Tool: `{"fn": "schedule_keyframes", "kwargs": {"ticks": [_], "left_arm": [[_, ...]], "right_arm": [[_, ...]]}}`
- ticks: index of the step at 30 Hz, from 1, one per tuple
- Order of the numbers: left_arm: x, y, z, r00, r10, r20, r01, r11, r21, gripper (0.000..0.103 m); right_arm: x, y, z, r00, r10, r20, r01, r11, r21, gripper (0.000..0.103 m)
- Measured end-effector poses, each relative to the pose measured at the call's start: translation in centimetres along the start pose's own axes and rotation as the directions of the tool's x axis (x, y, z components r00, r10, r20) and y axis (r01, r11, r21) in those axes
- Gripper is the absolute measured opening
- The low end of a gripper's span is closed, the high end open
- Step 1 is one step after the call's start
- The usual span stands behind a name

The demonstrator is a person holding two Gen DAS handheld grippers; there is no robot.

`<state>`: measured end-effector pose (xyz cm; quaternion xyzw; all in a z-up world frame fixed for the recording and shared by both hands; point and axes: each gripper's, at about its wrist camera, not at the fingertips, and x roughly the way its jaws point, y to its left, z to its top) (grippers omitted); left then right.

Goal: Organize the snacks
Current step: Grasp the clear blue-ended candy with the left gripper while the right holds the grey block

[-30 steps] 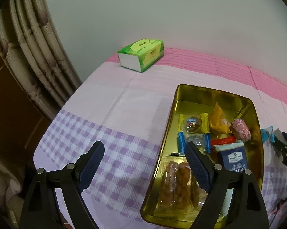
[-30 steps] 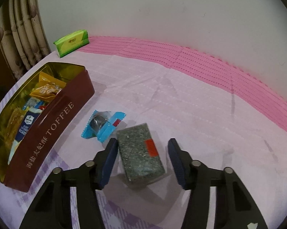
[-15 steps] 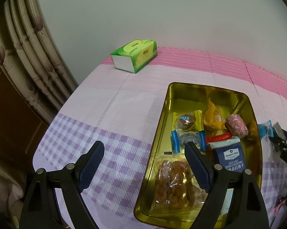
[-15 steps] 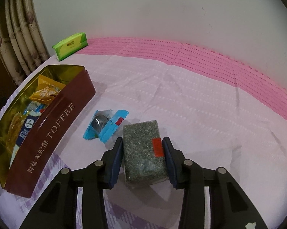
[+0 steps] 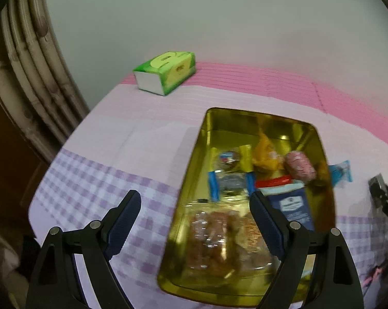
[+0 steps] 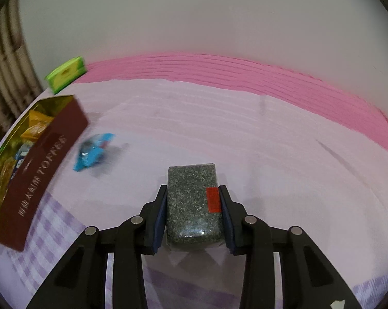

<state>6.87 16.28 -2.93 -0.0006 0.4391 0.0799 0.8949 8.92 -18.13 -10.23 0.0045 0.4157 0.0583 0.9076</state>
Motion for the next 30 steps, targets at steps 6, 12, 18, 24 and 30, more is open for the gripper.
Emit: {"fn": "schedule_keyframes", "kwargs": {"ticks": [6,12,18,24,30], "left_arm": [[-0.9,-1.7,-0.3,0.998,-0.024,0.056,0.022,0.999,0.048,0.086],[-1.4,-4.6,-1.0,0.997,-0.060,0.042,0.055,0.992,0.116,0.086],[-2.7,-8.9,-0.6,0.991,-0.126,0.042,0.116,0.974,0.194,0.086],[-2.5,-13.7,0.8,0.984,-0.176,0.018,0.165,0.952,0.258,0.087],[-0.3,-17.5,1.7,0.976,-0.210,-0.053,0.217,0.938,0.271,0.087]], "right_arm": [[-1.9,-4.2,-1.9,0.997,-0.071,-0.001,0.071,0.996,0.059,0.035],[-3.1,-6.1,-3.6,0.993,-0.118,0.008,0.118,0.991,0.062,0.035],[-3.5,-8.5,-3.9,0.990,-0.139,0.006,0.138,0.987,0.088,0.035],[-3.5,-8.8,-3.9,0.990,-0.138,0.006,0.137,0.986,0.092,0.035],[-3.3,-8.5,-3.8,0.991,-0.137,0.006,0.136,0.986,0.093,0.035]]}}
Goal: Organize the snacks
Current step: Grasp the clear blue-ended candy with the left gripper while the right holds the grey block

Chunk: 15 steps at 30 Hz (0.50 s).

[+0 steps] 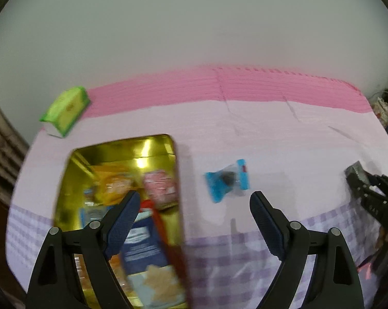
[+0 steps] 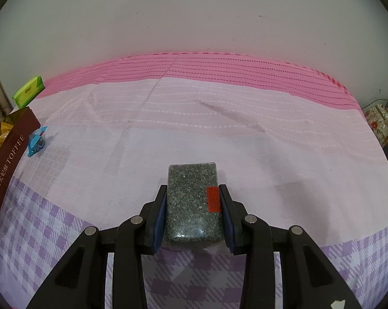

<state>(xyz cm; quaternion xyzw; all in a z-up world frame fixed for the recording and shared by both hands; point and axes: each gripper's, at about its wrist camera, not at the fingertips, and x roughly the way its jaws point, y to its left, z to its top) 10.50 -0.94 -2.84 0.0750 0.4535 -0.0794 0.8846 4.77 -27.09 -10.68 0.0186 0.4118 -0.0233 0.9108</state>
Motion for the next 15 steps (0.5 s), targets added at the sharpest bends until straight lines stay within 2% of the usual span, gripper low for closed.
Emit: {"fn": "schedule_keyframes", "kwargs": {"ticks": [4,8,11,15], "left_arm": [[2.5,-1.6,0.7,0.998,-0.015,-0.054,0.016,1.000,0.024,0.087],[4.1,-3.1,1.3,0.998,-0.007,-0.067,0.012,0.997,0.073,0.087],[5.7,-3.2,1.8,0.995,-0.008,-0.097,0.014,0.998,0.054,0.087],[7.0,-3.6,2.2,0.995,0.025,-0.092,-0.018,0.997,0.077,0.087]], "right_arm": [[-0.1,-0.2,0.0,1.000,0.000,0.000,0.000,1.000,0.000,0.035],[-0.2,-0.3,-0.1,1.000,0.003,0.001,-0.003,1.000,0.003,0.035],[-0.2,-0.4,-0.1,1.000,0.008,0.002,-0.008,1.000,0.007,0.035],[-0.2,-0.5,-0.1,1.000,0.011,0.002,-0.011,1.000,0.009,0.035]]}}
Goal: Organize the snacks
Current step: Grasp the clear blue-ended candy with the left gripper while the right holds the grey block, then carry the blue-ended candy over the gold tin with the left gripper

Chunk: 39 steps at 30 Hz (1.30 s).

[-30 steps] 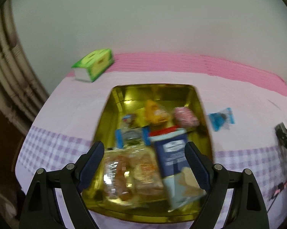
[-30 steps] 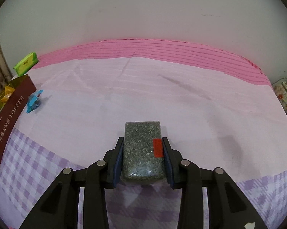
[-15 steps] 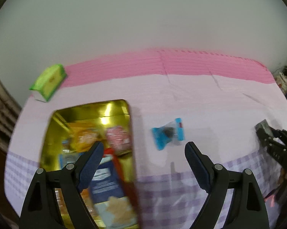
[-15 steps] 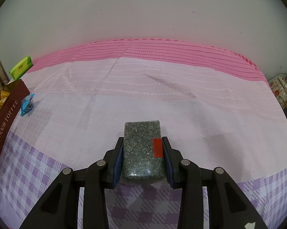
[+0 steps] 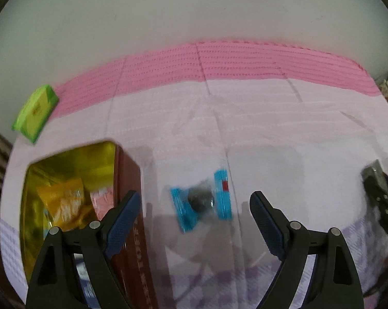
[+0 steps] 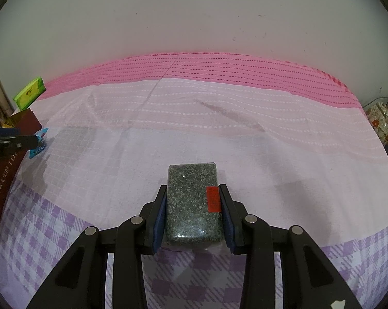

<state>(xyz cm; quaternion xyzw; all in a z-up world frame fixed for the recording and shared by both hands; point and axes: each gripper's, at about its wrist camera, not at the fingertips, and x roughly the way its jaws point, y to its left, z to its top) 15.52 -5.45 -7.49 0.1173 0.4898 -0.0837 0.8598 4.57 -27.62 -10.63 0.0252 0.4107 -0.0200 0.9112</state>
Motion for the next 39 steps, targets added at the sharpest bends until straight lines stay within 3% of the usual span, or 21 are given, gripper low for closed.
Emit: {"fn": "schedule_keyframes", "kwargs": {"ticks": [5,7,14,16,21,39], "left_arm": [[1.1,-0.4,0.5,1.000,-0.001,-0.004,0.001,1.000,0.025,0.083],[1.6,-0.6,0.5,1.000,0.005,-0.012,-0.004,0.999,0.036,0.074],[2.3,-1.2,-0.1,1.000,0.008,-0.009,-0.007,0.998,0.058,0.058],[2.3,-1.2,-0.1,1.000,0.014,0.001,-0.014,0.998,0.057,0.047],[2.2,-0.9,-0.3,0.999,-0.035,-0.017,0.036,0.999,0.026,0.033],[-0.3,-1.3,-4.4,0.998,-0.046,-0.040,0.046,0.999,0.010,0.032]], "right_arm": [[0.0,-0.1,0.0,1.000,0.002,0.000,-0.002,1.000,0.000,0.035],[0.0,-0.1,0.0,1.000,0.001,0.000,-0.001,1.000,0.000,0.035],[0.0,-0.1,0.0,1.000,0.002,0.000,-0.002,1.000,0.000,0.035],[0.0,-0.1,0.0,1.000,0.002,0.000,-0.002,1.000,0.000,0.035],[0.0,-0.1,0.0,1.000,0.002,0.000,-0.002,1.000,-0.001,0.035],[0.1,-0.1,0.0,1.000,-0.001,-0.001,0.001,1.000,-0.004,0.036]]}}
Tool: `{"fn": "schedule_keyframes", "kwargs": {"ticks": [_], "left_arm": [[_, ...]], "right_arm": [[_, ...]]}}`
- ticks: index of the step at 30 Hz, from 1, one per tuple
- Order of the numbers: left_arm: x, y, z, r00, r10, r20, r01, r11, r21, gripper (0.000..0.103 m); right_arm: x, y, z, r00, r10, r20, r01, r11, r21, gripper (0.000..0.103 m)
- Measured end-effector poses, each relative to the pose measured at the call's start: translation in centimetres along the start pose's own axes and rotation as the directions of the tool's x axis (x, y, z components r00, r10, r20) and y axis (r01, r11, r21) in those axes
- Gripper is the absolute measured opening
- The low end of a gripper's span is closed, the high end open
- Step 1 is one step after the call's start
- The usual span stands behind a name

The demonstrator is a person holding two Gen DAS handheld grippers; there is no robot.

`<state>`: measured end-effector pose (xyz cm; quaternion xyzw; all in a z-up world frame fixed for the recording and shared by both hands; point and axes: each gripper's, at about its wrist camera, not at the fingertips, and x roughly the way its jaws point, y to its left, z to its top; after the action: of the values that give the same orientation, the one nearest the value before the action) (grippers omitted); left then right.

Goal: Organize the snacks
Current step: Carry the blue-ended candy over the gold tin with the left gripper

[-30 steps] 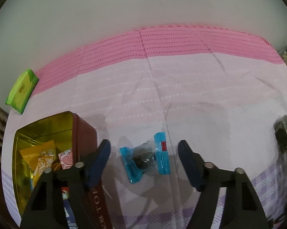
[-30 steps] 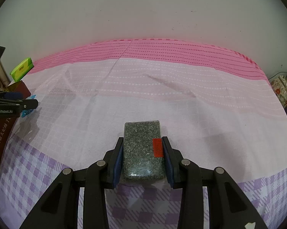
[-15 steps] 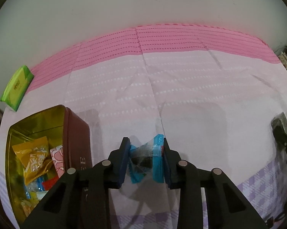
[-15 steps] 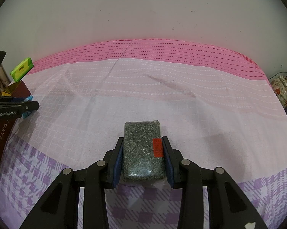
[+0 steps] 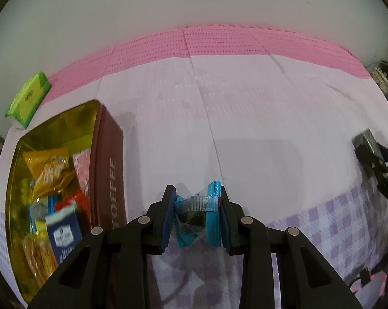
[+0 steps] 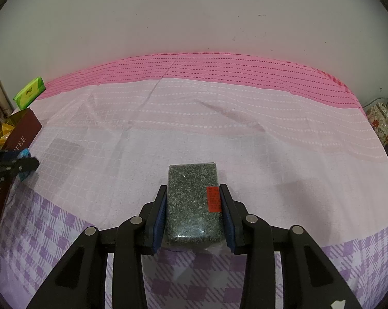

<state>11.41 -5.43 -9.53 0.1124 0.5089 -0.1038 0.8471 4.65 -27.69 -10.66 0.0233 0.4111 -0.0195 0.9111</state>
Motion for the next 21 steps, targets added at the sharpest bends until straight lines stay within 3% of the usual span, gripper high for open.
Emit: {"fn": "schedule_keyframes", "kwargs": {"ticks": [21], "left_arm": [[-4.3,-0.5,-2.5,0.999,0.000,0.038,0.000,1.000,0.007,0.032]], "right_arm": [[0.0,0.1,0.0,1.000,-0.003,-0.001,0.003,1.000,-0.005,0.036]]}}
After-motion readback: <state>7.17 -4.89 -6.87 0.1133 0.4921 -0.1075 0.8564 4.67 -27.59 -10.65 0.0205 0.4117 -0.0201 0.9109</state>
